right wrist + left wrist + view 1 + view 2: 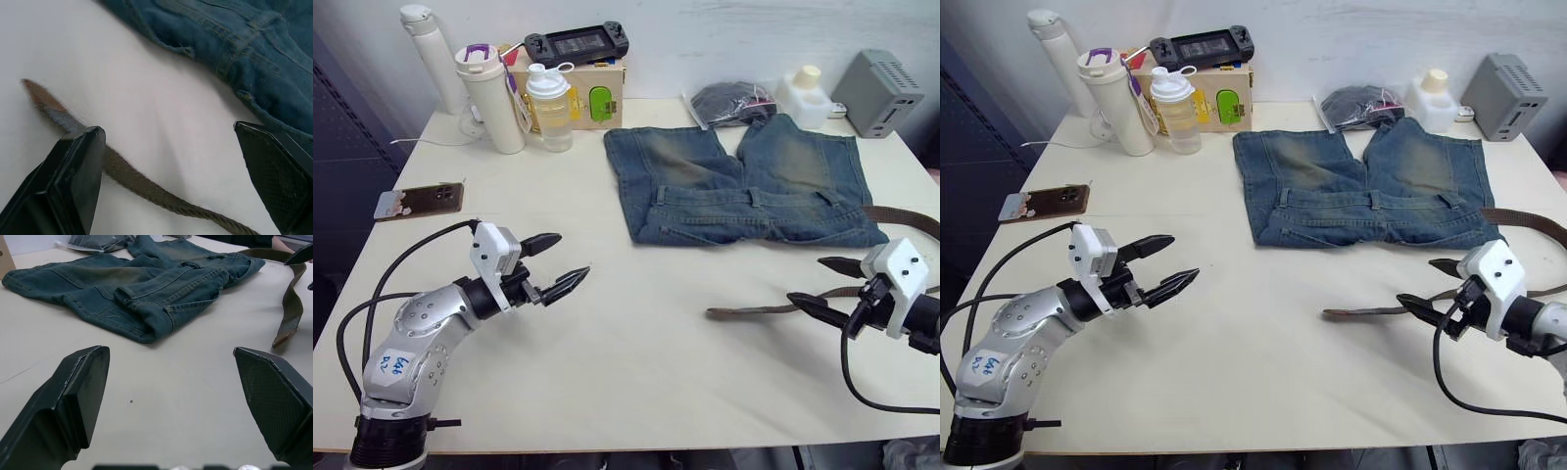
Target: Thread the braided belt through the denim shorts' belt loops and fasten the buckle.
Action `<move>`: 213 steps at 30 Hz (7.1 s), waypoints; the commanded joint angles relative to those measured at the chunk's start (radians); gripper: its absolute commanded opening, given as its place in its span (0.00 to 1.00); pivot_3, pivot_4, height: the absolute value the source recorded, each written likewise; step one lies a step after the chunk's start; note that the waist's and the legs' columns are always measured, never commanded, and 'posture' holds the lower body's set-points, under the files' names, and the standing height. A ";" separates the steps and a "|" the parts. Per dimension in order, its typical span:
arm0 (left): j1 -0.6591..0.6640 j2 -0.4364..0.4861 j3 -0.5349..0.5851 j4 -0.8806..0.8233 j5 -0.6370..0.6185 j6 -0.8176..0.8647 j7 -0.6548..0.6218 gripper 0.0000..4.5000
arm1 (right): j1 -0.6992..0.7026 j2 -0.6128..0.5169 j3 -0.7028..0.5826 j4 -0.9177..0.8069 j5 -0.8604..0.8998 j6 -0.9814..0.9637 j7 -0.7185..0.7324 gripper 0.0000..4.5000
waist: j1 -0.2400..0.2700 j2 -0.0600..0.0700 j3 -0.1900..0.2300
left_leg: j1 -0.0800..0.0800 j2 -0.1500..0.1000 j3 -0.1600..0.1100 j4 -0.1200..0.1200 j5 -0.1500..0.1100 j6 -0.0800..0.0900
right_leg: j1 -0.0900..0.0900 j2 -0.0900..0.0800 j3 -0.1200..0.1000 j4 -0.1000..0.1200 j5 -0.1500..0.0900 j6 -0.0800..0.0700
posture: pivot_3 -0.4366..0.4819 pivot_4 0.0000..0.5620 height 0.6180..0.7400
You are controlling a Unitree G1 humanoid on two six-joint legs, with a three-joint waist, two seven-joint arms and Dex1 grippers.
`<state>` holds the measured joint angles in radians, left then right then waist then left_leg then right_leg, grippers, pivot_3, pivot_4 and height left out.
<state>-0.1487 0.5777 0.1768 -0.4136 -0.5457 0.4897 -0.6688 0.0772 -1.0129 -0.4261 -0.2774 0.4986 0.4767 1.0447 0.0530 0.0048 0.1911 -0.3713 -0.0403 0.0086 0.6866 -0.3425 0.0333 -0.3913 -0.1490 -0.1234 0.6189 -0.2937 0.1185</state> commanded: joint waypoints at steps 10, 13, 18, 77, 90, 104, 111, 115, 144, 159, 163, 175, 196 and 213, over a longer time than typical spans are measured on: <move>0.076 -0.022 0.006 -0.096 -0.023 0.017 0.027 0.98 | -0.201 -0.171 0.342 0.204 -0.277 -0.180 0.151 1.00 | -0.002 -0.001 0.000 | 0.000 0.000 0.000 0.000 0.000 0.000 | 0.000 -0.001 0.000 -0.001 0.000 0.000 | 0.48 0.27 0.56; 0.099 -0.026 0.019 -0.120 -0.029 0.027 0.046 1.00 | -0.229 -0.154 0.392 0.249 -0.316 -0.224 0.163 0.82 | 0.000 -0.001 0.001 | 0.000 0.000 -0.001 0.001 0.000 0.000 | 0.000 -0.001 0.000 -0.005 0.000 0.000 | 0.48 0.27 0.56; 0.106 -0.014 0.034 -0.132 -0.038 0.037 0.052 1.00 | -0.246 -0.119 0.432 0.250 -0.318 -0.234 0.186 0.28 | -0.002 0.000 0.000 | 0.000 0.001 0.000 0.001 0.000 -0.001 | 0.000 -0.001 0.000 -0.005 0.000 0.000 | 0.48 0.27 0.56; -0.464 -0.116 -0.324 0.332 0.013 0.031 -0.465 0.00 | -0.519 -0.034 0.380 -0.176 0.010 0.231 0.082 0.61 | -0.024 -0.001 0.004 | -0.008 0.001 -0.004 0.013 -0.004 0.001 | -0.001 0.000 -0.007 0.001 0.001 0.000 | 0.48 0.27 0.56; -0.417 -0.362 -0.032 0.262 -0.414 0.545 0.007 0.00 | -0.122 0.304 -0.146 -0.283 1.358 0.461 -0.701 0.97 | -0.009 -0.001 0.004 | -0.012 0.000 -0.010 0.014 -0.002 0.003 | -0.002 -0.001 -0.006 0.003 0.001 0.000 | 0.48 0.27 0.56; -0.416 -0.367 -0.009 0.224 -0.527 0.600 0.108 0.00 | -0.134 0.834 0.271 -0.304 1.413 0.028 -1.178 0.97 | -0.018 -0.001 0.003 | -0.005 -0.002 -0.003 0.013 -0.002 0.002 | -0.002 0.003 0.006 0.006 0.001 0.001 | 0.48 0.27 0.56; -0.420 -0.356 -0.016 0.231 -0.527 0.596 0.103 0.00 | -0.157 0.868 0.283 -0.280 1.385 -0.009 -1.178 0.97 | -0.030 -0.001 0.003 | -0.005 -0.001 -0.003 0.011 -0.003 0.002 | -0.003 0.004 0.007 0.006 0.001 0.001 | 0.48 0.27 0.56; -0.425 -0.352 -0.018 0.237 -0.528 0.594 0.097 0.00 | -0.170 0.877 0.291 -0.272 1.369 -0.017 -1.171 0.78 | -0.029 -0.001 0.003 | -0.005 0.000 -0.002 0.011 -0.003 0.003 | -0.003 0.004 0.007 0.006 0.001 0.000 | 0.48 0.27 0.56; -0.725 -0.326 -0.587 0.889 0.473 -0.554 -0.066 0.81 | -0.068 0.647 -0.240 -0.237 1.449 -0.128 -1.060 0.00 | -0.001 -0.001 0.004 | -0.005 -0.002 0.006 0.011 -0.005 0.008 | -0.004 0.003 0.010 0.003 0.002 0.003 | 0.48 0.27 0.56; -1.007 -0.446 -0.793 1.644 1.030 -0.948 0.476 0.34 | -0.015 0.645 -0.271 -0.312 1.443 -0.148 -1.060 0.00 | -0.002 -0.001 0.004 | -0.005 0.000 0.017 0.012 -0.011 0.020 | -0.007 -0.002 0.016 0.000 0.006 0.011 | 0.48 0.27 0.56; -1.001 -0.432 -0.809 1.663 1.090 -0.957 0.538 0.01 | -0.023 0.654 -0.252 -0.310 1.428 -0.149 -1.060 0.00 | 0.000 -0.002 0.003 | -0.004 0.000 0.019 0.012 -0.011 0.019 | -0.007 -0.004 0.018 -0.001 0.007 0.012 | 0.48 0.27 0.56; -0.566 -0.008 -0.485 0.967 0.678 -1.008 0.035 0.01 | -0.076 0.604 -0.193 -0.319 1.361 -0.142 -1.140 0.00 | -0.070 -0.001 0.003 | -0.005 0.008 0.032 0.009 -0.015 0.013 | -0.022 0.000 0.016 0.007 0.005 0.006 | 0.48 0.27 0.56; 0.315 0.312 -0.115 0.214 0.606 -0.773 0.017 0.70 | -0.171 0.470 0.011 -0.187 1.225 0.001 -1.287 0.00 | -0.038 0.007 0.000 | -0.001 0.012 0.031 0.011 -0.019 0.010 | -0.018 -0.001 0.019 0.004 0.003 0.001 | 0.48 0.27 0.56; -0.236 0.215 -0.136 0.070 -0.235 0.007 -0.232 0.70 | -0.348 0.502 0.102 0.050 0.948 0.110 -1.255 0.00 | -0.032 0.006 0.001 | -0.003 0.011 0.030 0.015 -0.018 0.010 | -0.018 0.006 0.014 0.008 0.002 0.000 | 0.48 0.27 0.56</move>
<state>-0.3612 0.8049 0.0643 -0.3399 -0.8026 0.4952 -0.8849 -0.2566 -0.5167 -0.3078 -0.2198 1.4615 0.5817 -0.2281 0.0207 0.0111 0.1920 -0.3747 -0.0297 0.0392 0.7013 -0.3609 0.0433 -0.4096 -0.1425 -0.1106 0.6272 -0.2912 0.1186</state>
